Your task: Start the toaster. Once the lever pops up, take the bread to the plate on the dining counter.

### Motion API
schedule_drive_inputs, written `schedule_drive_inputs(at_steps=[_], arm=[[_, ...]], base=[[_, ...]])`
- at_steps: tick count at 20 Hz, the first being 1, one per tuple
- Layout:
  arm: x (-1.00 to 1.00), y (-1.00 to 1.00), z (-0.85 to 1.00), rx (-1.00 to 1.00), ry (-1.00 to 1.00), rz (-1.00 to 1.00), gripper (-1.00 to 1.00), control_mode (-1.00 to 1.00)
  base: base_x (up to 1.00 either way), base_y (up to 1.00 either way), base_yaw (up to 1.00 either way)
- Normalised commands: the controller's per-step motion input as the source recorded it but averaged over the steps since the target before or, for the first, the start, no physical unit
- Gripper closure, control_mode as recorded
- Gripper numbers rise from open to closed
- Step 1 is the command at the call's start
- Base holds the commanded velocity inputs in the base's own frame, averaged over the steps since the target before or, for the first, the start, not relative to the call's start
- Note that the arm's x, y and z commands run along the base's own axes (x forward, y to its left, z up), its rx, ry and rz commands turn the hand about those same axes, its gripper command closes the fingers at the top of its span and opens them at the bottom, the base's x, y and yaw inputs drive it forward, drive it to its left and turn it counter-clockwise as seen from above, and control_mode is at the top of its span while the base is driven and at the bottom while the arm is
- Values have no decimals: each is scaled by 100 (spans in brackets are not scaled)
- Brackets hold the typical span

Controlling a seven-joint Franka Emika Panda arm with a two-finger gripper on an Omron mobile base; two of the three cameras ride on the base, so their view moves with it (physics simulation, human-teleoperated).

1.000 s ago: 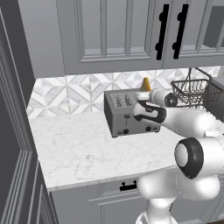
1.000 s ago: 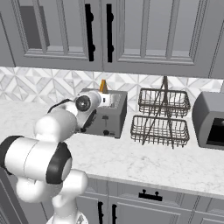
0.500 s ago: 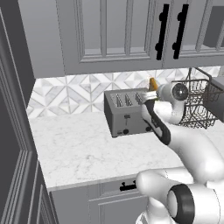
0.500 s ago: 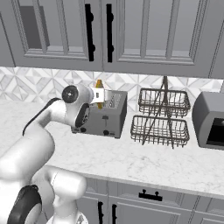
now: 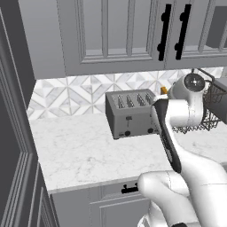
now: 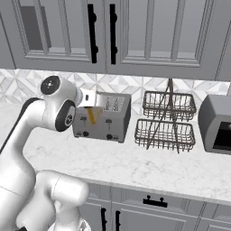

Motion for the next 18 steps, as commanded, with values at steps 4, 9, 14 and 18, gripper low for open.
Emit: schedule_drive_inputs(at_steps=[4, 9, 14, 18], arm=[[-86, 29, 0, 3, 1, -5, 100, -100], [-70, 27, 0, 12, 1, -4, 100, -100], [-48, 39, 0, 6, 1, -5, 100, -100], [-43, 6, 12, 0, 2, 4, 100, -100]], base=[[0, 0, 0], [0, 0, 0], [0, 0, 0], [0, 0, 0]])
